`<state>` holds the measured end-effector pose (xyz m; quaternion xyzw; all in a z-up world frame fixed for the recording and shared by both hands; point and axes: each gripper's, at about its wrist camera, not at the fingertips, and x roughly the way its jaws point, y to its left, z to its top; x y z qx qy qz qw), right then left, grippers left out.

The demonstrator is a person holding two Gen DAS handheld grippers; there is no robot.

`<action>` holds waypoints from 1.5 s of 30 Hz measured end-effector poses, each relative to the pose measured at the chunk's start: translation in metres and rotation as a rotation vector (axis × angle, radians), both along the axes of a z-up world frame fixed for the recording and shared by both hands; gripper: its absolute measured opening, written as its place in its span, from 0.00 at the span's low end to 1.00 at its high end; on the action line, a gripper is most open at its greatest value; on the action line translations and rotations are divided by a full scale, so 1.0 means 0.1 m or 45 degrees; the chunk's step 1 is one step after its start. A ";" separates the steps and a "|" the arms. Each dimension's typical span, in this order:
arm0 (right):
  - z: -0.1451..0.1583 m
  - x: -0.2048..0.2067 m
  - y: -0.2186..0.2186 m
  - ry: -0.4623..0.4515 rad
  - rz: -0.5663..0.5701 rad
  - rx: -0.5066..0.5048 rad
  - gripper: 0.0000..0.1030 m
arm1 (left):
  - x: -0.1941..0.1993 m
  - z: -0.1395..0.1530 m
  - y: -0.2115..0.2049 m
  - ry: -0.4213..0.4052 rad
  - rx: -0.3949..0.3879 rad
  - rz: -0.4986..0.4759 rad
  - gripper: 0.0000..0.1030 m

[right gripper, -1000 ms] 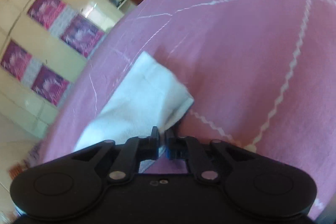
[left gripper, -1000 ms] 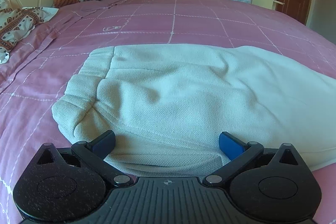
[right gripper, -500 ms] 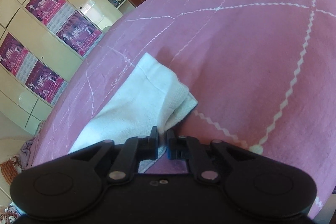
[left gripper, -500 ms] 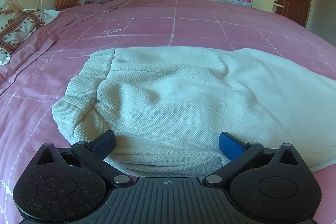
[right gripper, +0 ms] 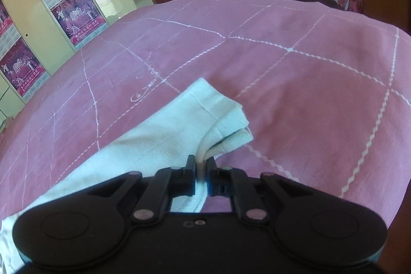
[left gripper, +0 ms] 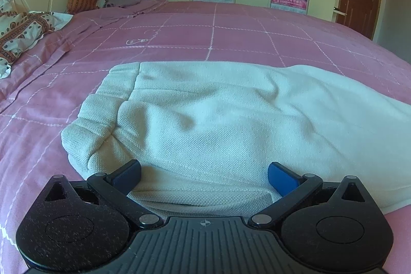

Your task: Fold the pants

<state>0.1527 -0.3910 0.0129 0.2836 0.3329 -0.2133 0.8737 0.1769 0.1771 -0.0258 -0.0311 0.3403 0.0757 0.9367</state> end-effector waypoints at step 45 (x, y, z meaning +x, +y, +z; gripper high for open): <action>0.05 -0.06 4.02 -0.193 1.338 -0.436 0.21 | -0.32 0.02 0.66 0.029 -0.159 0.251 1.00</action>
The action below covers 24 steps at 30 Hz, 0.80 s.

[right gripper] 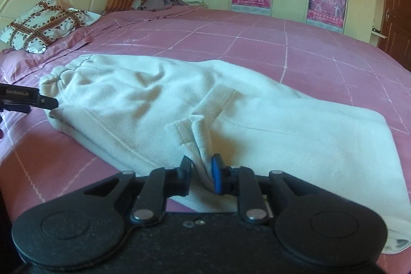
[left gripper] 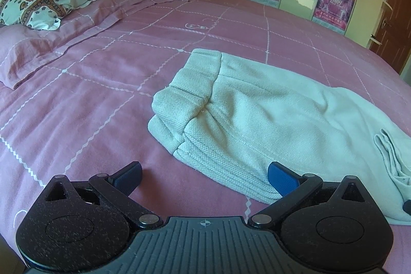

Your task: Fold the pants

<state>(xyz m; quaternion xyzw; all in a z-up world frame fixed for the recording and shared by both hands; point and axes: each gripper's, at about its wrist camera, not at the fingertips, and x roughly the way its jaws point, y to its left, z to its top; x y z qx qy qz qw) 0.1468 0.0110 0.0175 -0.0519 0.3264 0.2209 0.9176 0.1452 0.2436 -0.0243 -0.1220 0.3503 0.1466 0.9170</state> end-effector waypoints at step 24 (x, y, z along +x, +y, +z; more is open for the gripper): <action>0.21 -0.35 -1.87 -0.083 -0.465 0.247 0.13 | 0.16 0.41 -1.99 -0.175 0.065 -0.413 0.91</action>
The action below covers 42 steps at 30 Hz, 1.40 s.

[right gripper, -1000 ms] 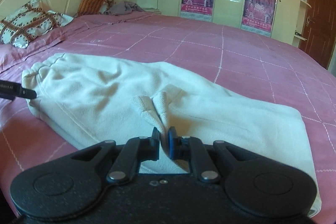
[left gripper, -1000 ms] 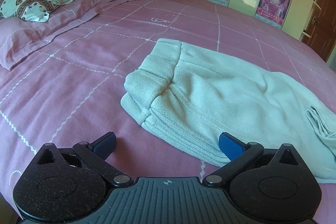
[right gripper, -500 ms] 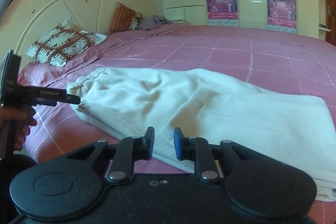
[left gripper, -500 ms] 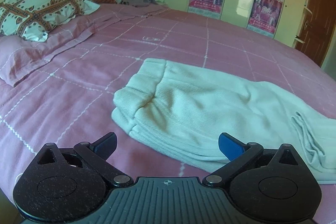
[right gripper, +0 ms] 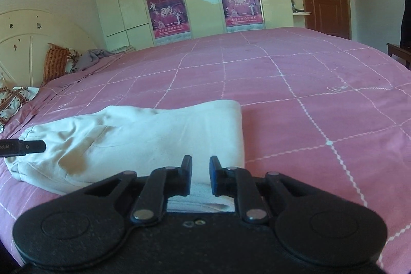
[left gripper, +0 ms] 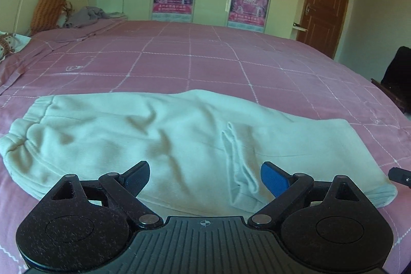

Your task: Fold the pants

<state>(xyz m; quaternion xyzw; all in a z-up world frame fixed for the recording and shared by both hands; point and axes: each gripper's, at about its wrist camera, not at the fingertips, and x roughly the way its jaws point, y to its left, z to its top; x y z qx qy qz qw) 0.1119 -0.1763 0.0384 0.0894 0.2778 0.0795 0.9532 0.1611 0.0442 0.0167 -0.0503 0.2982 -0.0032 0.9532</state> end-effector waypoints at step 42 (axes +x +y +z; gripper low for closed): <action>-0.15 1.26 -0.10 0.269 0.047 -0.144 0.21 | 0.57 -0.23 -0.16 0.207 0.059 -0.162 0.86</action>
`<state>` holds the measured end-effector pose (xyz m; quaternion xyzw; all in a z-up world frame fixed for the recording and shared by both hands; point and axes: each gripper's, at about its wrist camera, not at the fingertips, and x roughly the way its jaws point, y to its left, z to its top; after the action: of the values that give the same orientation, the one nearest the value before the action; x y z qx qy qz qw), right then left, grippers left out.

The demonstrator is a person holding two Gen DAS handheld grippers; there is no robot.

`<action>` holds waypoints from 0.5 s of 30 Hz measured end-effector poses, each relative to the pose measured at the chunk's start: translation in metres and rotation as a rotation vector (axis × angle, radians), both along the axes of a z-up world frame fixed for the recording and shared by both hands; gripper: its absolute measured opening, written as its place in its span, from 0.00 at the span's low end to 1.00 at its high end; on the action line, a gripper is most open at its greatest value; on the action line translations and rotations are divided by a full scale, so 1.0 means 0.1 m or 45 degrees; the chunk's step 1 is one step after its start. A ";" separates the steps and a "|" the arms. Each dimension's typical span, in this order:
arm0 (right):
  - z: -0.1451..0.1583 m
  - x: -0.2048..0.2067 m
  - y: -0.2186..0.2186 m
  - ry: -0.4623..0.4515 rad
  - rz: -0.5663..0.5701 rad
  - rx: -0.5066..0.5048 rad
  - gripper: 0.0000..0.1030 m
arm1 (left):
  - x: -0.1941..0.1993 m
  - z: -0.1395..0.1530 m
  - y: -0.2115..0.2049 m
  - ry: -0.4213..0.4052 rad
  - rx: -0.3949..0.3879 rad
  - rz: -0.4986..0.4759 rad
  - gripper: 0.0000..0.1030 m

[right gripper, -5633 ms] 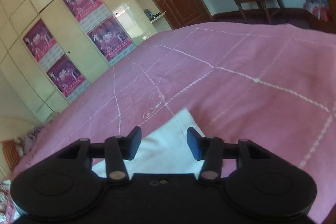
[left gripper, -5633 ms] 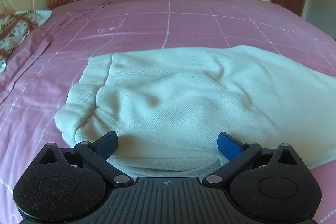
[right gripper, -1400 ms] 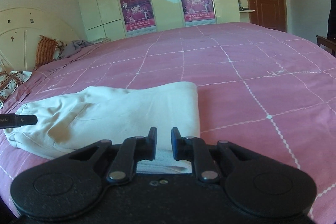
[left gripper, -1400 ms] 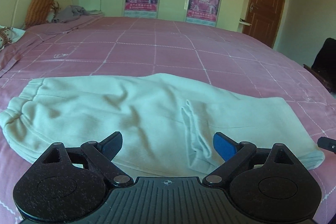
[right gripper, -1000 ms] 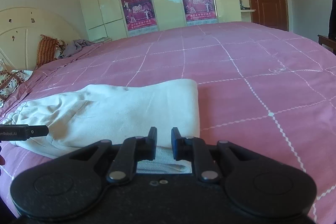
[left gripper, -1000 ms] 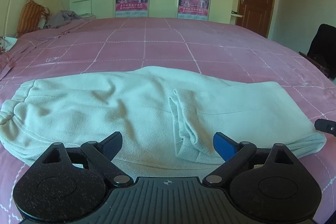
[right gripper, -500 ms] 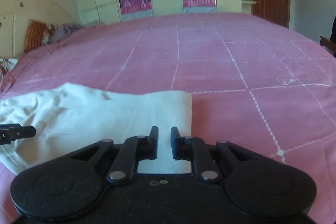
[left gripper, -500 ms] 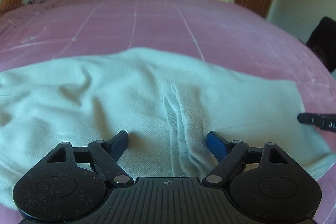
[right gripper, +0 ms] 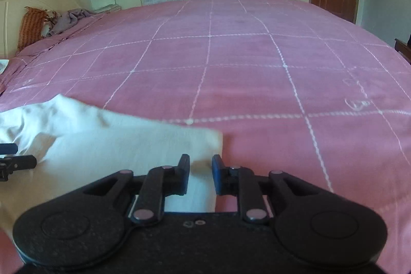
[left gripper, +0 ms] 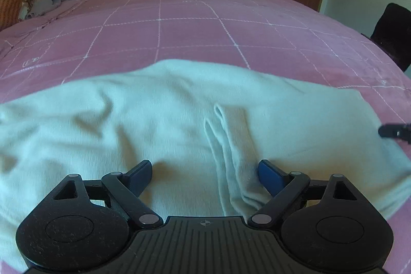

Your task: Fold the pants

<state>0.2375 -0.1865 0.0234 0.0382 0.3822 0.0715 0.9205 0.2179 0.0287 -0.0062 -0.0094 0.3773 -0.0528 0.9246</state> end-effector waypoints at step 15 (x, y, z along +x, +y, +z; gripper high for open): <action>0.01 -1.23 -0.14 -0.157 -0.062 0.146 0.60 | -1.19 0.19 0.81 -0.272 -0.093 0.327 0.86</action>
<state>0.1140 -0.2002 0.0243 0.0957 0.3191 0.0732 0.9400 0.0991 0.1100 0.0131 -0.0854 0.2705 0.0515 0.9575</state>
